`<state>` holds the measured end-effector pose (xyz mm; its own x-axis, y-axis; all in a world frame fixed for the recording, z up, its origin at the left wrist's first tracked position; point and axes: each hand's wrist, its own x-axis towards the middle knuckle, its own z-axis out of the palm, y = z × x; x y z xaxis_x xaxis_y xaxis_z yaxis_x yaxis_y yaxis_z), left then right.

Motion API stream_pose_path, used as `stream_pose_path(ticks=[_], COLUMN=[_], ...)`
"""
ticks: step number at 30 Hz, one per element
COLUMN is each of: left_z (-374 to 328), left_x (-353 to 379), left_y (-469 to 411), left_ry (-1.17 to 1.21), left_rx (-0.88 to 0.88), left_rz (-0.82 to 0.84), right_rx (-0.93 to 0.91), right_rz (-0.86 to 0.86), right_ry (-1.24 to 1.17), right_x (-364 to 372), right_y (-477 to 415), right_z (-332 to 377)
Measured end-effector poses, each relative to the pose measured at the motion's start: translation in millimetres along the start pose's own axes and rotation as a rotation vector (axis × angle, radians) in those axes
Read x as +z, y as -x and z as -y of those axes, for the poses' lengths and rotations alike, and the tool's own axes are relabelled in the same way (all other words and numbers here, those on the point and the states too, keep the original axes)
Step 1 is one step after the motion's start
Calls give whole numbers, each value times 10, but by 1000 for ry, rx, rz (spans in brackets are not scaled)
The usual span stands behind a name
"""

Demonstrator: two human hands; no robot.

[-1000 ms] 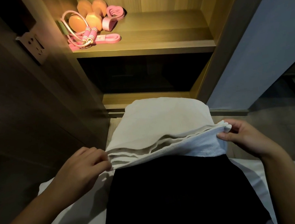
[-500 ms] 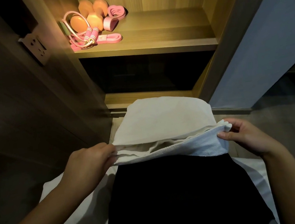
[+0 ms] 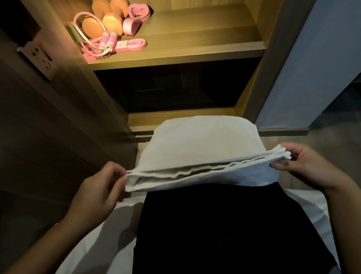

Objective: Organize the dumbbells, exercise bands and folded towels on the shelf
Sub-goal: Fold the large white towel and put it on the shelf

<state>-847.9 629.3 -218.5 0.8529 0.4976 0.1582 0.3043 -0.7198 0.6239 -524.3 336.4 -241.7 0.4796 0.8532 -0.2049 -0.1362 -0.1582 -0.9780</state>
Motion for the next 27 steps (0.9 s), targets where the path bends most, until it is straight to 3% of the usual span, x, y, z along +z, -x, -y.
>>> stream_pose_path(ticks=[4, 7, 15, 23, 27], left_z=[22, -69, -108, -12, 65], left_x=[24, 51, 40, -53, -19], left_y=[33, 29, -37, 51, 74], left_ry=[-371, -479, -556, -526, -522], left_rx=[403, 546, 447, 568, 634], left_rz=[81, 178, 319, 38, 9], right_rx=[39, 49, 68, 74, 69], right_rz=[23, 37, 48, -15, -15], right_ry=[-25, -9, -4, -8, 12], right_x=[36, 32, 37, -53, -47], right_y=[-19, -18, -6, 42, 45], right_z=[20, 33, 20, -32, -79])
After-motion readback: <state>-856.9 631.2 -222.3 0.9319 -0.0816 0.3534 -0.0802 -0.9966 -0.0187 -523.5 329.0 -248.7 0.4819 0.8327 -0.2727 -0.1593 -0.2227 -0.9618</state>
